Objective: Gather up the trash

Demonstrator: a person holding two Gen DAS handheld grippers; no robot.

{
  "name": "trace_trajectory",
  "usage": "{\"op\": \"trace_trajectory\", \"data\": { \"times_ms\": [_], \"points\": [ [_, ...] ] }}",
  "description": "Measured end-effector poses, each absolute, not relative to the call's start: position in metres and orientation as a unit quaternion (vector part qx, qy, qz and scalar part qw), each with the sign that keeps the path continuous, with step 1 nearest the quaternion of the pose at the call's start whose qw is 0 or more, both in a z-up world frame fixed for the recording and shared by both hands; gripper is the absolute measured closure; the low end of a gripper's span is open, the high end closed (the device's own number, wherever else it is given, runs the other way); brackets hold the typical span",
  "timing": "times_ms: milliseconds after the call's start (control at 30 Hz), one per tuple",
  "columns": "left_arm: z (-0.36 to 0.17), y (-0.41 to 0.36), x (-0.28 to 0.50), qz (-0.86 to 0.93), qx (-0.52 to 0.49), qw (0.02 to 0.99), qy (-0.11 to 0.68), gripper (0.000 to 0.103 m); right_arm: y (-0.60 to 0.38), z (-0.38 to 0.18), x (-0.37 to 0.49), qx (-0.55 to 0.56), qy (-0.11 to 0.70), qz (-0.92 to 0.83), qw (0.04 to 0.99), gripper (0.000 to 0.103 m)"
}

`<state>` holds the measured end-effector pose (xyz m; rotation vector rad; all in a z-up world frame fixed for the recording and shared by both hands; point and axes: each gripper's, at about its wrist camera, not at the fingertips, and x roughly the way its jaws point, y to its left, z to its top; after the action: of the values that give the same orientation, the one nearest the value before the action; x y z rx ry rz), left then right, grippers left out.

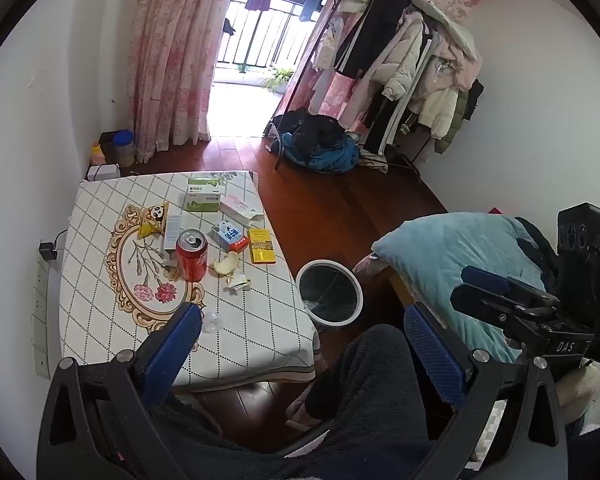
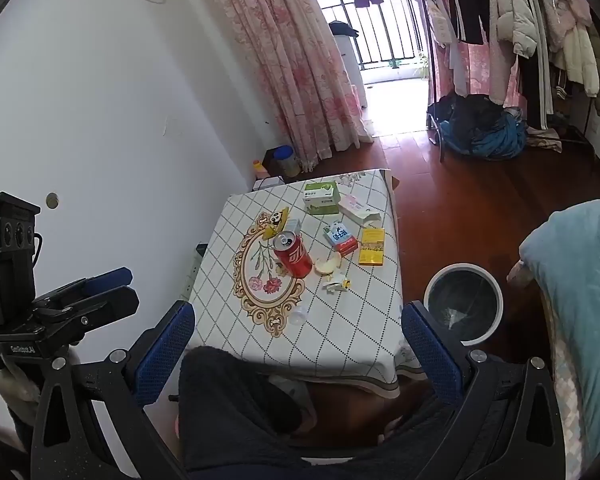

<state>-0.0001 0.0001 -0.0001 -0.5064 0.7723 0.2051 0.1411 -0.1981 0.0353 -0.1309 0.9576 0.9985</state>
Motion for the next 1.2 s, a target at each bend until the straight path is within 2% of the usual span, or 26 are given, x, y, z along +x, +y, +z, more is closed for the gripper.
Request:
{"op": "trace_trajectory", "data": {
  "times_ms": [1200],
  "points": [
    [0.0005, -0.0064, 0.0016, 0.099, -0.241, 0.891, 0.372, 0.000, -0.1964, 0.0361, 0.1409, -0.059, 0.440, 0.464, 0.766, 0.000]
  ]
}}
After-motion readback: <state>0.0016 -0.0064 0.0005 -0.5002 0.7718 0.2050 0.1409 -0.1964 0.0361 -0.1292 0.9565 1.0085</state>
